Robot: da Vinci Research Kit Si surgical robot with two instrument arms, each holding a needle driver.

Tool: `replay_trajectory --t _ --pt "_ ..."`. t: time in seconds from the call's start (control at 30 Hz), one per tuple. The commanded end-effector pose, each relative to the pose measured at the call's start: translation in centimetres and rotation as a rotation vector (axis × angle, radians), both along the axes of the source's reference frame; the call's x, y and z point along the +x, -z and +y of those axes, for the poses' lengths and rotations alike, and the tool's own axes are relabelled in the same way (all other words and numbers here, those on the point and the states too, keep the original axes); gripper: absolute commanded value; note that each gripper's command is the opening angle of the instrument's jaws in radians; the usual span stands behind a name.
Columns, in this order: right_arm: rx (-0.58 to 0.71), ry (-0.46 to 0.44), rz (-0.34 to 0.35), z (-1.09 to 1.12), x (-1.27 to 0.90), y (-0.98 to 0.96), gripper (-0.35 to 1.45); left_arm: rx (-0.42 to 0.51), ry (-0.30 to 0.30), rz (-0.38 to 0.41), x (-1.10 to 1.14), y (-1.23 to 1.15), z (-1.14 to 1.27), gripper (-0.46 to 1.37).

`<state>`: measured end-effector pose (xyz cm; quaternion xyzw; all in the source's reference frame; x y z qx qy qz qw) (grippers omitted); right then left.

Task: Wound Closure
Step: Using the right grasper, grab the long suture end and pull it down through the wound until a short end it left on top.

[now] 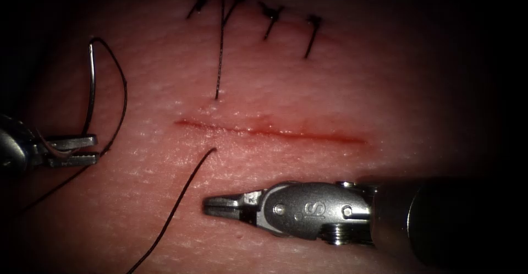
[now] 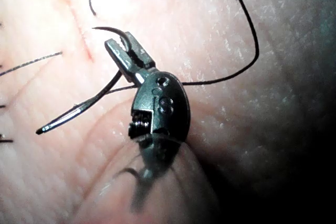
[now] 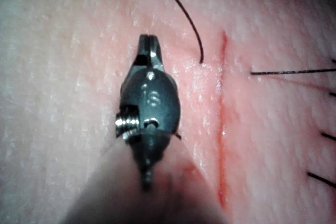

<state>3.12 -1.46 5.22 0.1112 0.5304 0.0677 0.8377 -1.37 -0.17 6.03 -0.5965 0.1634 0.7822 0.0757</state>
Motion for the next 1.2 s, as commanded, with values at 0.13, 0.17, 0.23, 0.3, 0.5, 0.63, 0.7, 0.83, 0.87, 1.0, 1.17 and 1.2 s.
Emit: replay_trajectory --t 0.13,0.17,0.23,0.3,0.5,0.63,0.7,0.83,0.87,1.0,1.17,1.2 --pt "-0.002 -0.005 -0.003 0.00 -0.01 0.00 -0.35 -0.002 -0.011 0.003 0.00 0.00 0.00 -0.35" --pt "-0.003 -0.007 -0.005 0.01 0.00 0.00 -0.35 -0.002 -0.012 0.003 0.00 0.00 0.01 -0.35" --pt "-0.002 -0.007 -0.005 0.01 0.00 0.01 -0.35 -0.002 -0.012 0.002 0.00 0.01 0.01 -0.35" --pt "-0.003 -0.011 -0.009 0.02 0.00 0.02 -0.35 -0.007 -0.014 0.005 0.01 0.01 0.01 -0.35" --pt "-0.011 -0.036 -0.036 0.10 -0.06 0.03 0.26 -0.007 -0.014 0.004 0.01 0.01 0.01 -0.35" --pt "-0.008 -0.040 -0.039 0.17 -0.11 0.00 0.85 -0.007 -0.015 0.004 0.02 0.01 0.00 -0.35" --pt "-0.009 -0.040 -0.040 0.19 -0.14 -0.02 0.98 -0.008 -0.015 0.004 0.02 0.01 0.00 -0.35" --pt "-0.010 -0.047 -0.047 0.25 -0.19 -0.07 1.16 -0.008 -0.015 0.004 0.02 0.00 -0.01 -0.35" --pt "-0.013 -0.055 -0.056 0.28 -0.20 -0.09 1.21 -0.008 -0.015 0.004 0.02 0.00 -0.01 -0.35" --pt "-0.016 -0.073 -0.072 0.39 -0.20 -0.19 1.25 -0.009 -0.015 0.005 0.02 -0.01 -0.02 -0.35" --pt "-0.024 -0.112 -0.061 0.60 -0.10 -0.37 1.23 -0.016 -0.016 0.008 0.01 -0.02 -0.03 -0.35" --pt "-0.023 -0.109 -0.056 0.61 -0.08 -0.41 1.22 -0.016 -0.016 0.008 0.01 -0.02 -0.03 -0.35"
